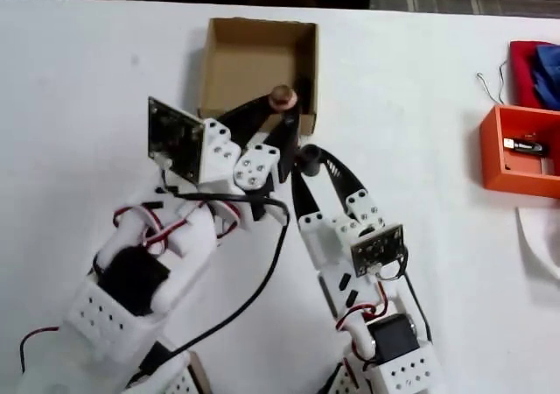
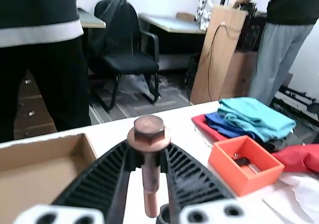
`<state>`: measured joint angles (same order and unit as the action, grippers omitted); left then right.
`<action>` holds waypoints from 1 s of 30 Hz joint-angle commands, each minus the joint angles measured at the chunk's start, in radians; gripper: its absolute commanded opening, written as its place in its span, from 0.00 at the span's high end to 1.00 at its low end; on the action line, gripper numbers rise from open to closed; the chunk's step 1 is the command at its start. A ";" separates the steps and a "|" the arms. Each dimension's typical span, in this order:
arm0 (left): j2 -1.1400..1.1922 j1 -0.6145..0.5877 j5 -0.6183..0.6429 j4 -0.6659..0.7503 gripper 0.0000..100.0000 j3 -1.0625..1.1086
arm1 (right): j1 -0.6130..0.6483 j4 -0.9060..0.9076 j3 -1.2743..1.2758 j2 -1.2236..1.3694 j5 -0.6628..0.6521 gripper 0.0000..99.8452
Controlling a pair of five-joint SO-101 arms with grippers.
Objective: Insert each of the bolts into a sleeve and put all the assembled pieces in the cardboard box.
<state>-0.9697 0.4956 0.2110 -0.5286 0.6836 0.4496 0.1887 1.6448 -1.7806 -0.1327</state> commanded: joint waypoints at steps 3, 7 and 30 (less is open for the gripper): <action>0.025 0.017 0.002 0.028 0.98 -0.013 | 0.012 -0.019 -0.018 -0.015 -0.008 0.98; 0.031 0.054 -0.051 0.028 0.98 -0.012 | 0.012 -0.019 -0.012 -0.015 -0.008 0.98; 0.031 0.072 -0.092 0.035 0.98 0.061 | 0.012 -0.021 -0.008 -0.015 -0.008 0.98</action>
<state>-0.9421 0.5570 0.0990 -0.5040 0.7434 0.4557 0.1903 1.6556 -1.7776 -0.1358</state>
